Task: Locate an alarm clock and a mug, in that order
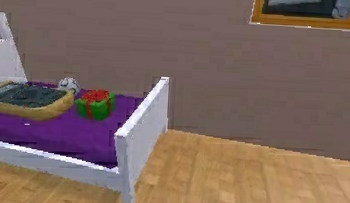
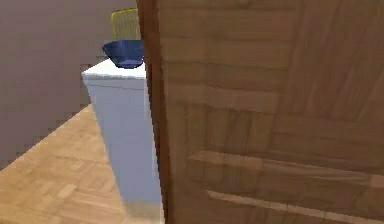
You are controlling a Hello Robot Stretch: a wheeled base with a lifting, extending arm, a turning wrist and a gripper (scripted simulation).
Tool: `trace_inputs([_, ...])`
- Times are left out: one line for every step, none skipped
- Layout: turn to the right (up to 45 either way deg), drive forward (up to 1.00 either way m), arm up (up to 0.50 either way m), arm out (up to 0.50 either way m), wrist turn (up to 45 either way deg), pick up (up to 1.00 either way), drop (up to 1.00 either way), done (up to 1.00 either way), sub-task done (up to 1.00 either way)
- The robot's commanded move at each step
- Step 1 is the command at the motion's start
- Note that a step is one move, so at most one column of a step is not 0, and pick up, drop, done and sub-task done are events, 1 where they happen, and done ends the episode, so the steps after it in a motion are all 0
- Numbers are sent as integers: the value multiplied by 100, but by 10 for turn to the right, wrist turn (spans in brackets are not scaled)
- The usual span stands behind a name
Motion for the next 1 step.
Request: trace_inputs([0,60,0,0,0,0,0,0,0])
